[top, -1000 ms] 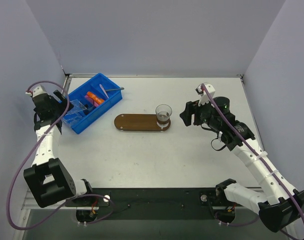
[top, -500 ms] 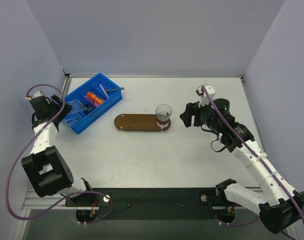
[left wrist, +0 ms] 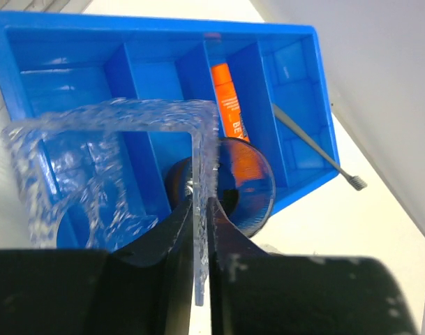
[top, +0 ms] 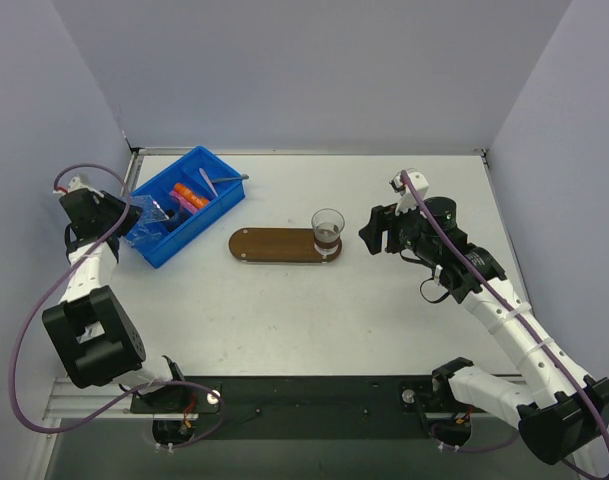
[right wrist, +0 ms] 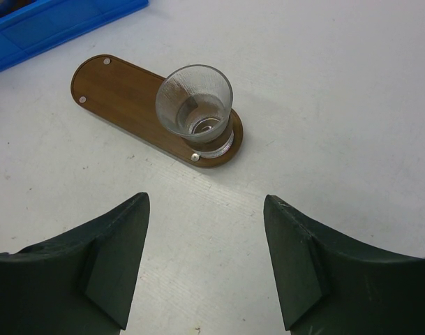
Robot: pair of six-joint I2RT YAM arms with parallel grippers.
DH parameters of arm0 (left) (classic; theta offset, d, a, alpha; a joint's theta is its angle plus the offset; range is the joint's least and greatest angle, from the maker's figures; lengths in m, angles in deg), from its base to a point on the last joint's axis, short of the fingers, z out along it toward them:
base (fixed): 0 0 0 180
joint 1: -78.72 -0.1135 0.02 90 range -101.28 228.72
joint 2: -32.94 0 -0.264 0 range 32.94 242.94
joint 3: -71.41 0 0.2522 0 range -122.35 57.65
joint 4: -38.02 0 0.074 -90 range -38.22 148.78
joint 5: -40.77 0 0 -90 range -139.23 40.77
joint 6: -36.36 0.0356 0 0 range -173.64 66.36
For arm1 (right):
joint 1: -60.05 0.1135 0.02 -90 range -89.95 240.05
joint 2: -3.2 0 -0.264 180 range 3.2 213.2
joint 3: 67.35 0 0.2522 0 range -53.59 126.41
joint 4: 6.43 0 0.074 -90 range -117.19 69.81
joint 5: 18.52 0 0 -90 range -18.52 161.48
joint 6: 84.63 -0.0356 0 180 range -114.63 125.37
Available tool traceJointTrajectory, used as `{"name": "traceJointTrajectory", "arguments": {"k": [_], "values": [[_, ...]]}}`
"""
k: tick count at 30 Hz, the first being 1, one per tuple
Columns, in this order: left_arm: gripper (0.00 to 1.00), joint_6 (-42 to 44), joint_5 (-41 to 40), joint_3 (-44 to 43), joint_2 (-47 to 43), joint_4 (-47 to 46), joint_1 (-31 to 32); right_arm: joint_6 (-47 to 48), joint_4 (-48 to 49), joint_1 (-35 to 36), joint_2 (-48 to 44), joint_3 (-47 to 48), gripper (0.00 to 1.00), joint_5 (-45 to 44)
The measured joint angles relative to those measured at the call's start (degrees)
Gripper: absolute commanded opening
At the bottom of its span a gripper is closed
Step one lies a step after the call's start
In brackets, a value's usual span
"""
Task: Prepare toiletry sets of a toothbrush and toothpaste on the tray
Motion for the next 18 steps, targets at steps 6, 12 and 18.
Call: {"name": "traceJointTrajectory", "arguments": {"k": [6,12,18], "values": [[0.07,-0.7,0.5,0.0,-0.1,-1.4,0.0,0.0,0.0,0.0,0.0,0.0,0.61,0.0],[0.00,-0.7,0.3,0.7,-1.5,-1.4,0.0,0.0,0.0,0.0,0.0,0.0,0.61,-0.2],[0.00,-0.7,0.2,1.8,-4.1,-1.9,0.0,0.2,0.0,0.0,0.0,0.0,0.61,-0.8]]}}
